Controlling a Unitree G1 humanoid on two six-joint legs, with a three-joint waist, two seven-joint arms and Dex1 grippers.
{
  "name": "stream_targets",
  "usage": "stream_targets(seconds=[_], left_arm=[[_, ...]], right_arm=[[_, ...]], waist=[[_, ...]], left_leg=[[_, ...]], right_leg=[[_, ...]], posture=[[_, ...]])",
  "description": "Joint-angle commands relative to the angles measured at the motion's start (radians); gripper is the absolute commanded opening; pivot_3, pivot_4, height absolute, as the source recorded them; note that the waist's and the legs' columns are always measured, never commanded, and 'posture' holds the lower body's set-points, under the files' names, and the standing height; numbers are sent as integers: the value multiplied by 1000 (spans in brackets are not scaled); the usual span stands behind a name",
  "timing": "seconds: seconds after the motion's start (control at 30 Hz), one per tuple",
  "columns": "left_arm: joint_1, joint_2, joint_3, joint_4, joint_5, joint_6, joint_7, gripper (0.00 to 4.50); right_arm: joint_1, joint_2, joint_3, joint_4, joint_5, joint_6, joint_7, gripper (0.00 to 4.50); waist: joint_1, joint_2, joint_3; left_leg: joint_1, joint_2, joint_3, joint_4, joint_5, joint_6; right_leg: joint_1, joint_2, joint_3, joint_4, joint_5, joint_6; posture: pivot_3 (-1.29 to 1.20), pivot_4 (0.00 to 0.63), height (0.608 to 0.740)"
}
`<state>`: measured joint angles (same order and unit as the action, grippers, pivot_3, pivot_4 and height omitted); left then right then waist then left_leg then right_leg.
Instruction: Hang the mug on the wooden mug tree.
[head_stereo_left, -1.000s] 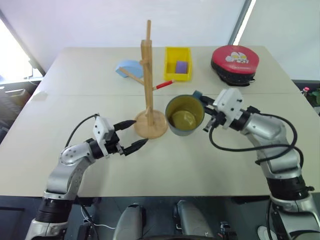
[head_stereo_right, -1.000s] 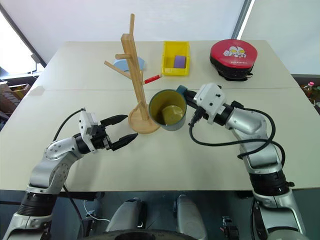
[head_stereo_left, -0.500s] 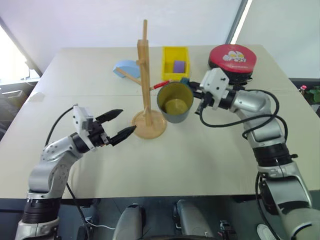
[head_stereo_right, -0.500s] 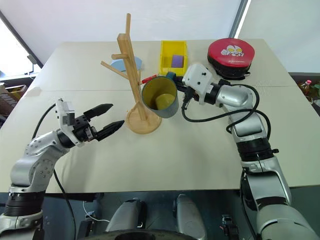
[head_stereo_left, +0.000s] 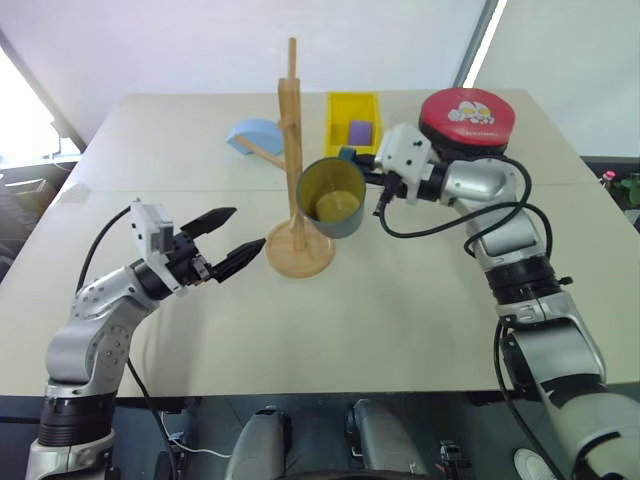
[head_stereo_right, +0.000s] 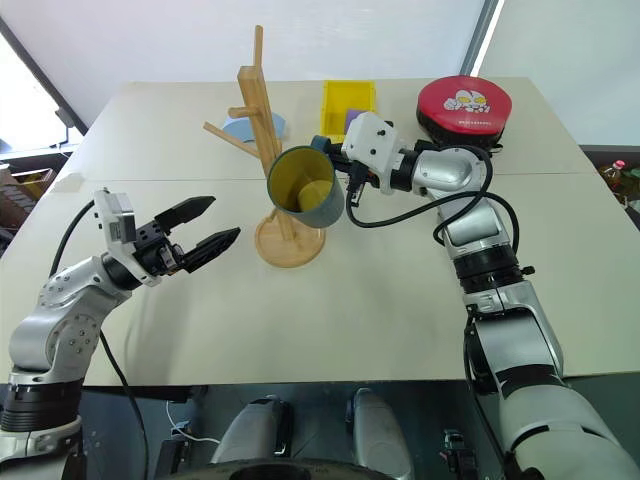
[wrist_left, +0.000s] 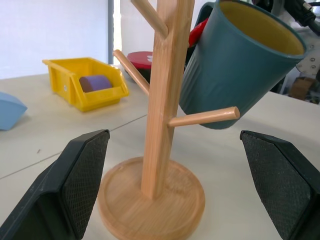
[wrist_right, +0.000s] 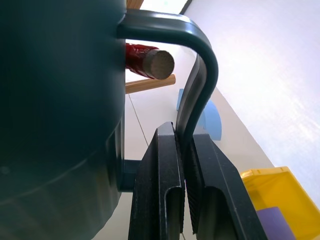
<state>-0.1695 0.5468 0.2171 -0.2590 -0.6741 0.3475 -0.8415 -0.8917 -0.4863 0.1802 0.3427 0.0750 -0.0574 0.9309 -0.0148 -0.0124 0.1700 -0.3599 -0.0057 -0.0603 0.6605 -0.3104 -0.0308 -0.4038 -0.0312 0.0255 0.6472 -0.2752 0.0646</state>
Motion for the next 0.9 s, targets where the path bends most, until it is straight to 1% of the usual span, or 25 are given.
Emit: stream_targets(seconds=[0.03, 0.3, 0.33, 0.4, 0.43, 0.47, 0.5, 0.53, 0.67, 0.83, 0.9], left_arm=[[-19, 3, 31, -45, -35, 6, 14, 4500], [-23, 6, 32, -57, -45, 10, 25, 4500], [-23, 6, 32, -57, -46, 10, 26, 4500], [-23, 6, 32, -57, -46, 10, 26, 4500], [-23, 6, 31, -57, -47, 10, 27, 4500], [-23, 6, 31, -57, -48, 10, 27, 4500], [-23, 6, 31, -58, -49, 10, 28, 4500], [-23, 6, 31, -59, -50, 10, 28, 4500], [-23, 6, 30, -58, -50, 10, 32, 4500], [-17, 5, 39, -45, -47, 6, 43, 4500], [0, 0, 58, -17, -30, 0, 70, 4500]], right_arm=[[-48, 9, -8, 16, -6, -27, 12, 29], [-71, 19, -9, 54, -12, -39, 30, 29], [-71, 19, -10, 54, -11, -38, 32, 324], [-72, 19, -11, 54, -13, -40, 33, 1067], [-72, 19, -12, 53, -15, -44, 30, 1542], [-72, 18, -13, 52, -19, -50, 25, 2127], [-73, 15, -16, 47, -21, -53, 21, 2514], [-73, 11, -20, 40, -23, -56, 16, 3097], [-68, -12, -39, 4, -20, -52, 10, 3097], [-13, -76, -88, -71, 1, -14, 6, 3097], [57, -109, -150, -117, 35, 33, -16, 3097]], waist=[[0, 0, 0], [0, 0, 0], [0, 0, 0], [0, 0, 0], [0, 0, 0], [0, 0, 0], [0, 0, 0], [0, 0, 0], [0, 0, 0], [4, 0, 0], [4, 0, 0]], left_leg=[[0, 0, 0, 0, 0, 0], [0, 0, 0, 0, 0, 0], [0, 0, 0, 0, 0, 0], [0, 0, 0, 0, 0, 0], [0, 0, 0, 0, 0, 0], [0, 0, 0, 0, 0, 0], [0, 0, 0, 0, 0, 0], [0, 0, 0, 0, 0, 0], [-1, 0, 0, -1, 0, 0], [-3, 0, 0, -1, 0, 0], [-4, -1, 0, 0, 0, 0]], right_leg=[[0, 0, 0, 0, 0, 0], [0, 0, 0, 0, 0, 0], [0, 0, 0, 0, 0, 0], [0, 0, 0, 0, 0, 0], [0, 0, 0, 0, 0, 0], [0, 0, 0, 0, 0, 0], [-1, 0, 0, 0, 0, 0], [-1, 0, 0, 0, 0, 0], [-1, 0, 0, 0, 0, 0], [-3, -1, 0, -1, 0, 0], [-3, -1, 0, -1, 0, 0]], posture=[[0, 150, 740], [0, 150, 740], [0, 150, 740], [0, 150, 740], [0, 150, 740], [0, 150, 740], [0, 150, 740], [0, 150, 740], [0, 150, 740], [0, 150, 740], [0, 150, 740]])
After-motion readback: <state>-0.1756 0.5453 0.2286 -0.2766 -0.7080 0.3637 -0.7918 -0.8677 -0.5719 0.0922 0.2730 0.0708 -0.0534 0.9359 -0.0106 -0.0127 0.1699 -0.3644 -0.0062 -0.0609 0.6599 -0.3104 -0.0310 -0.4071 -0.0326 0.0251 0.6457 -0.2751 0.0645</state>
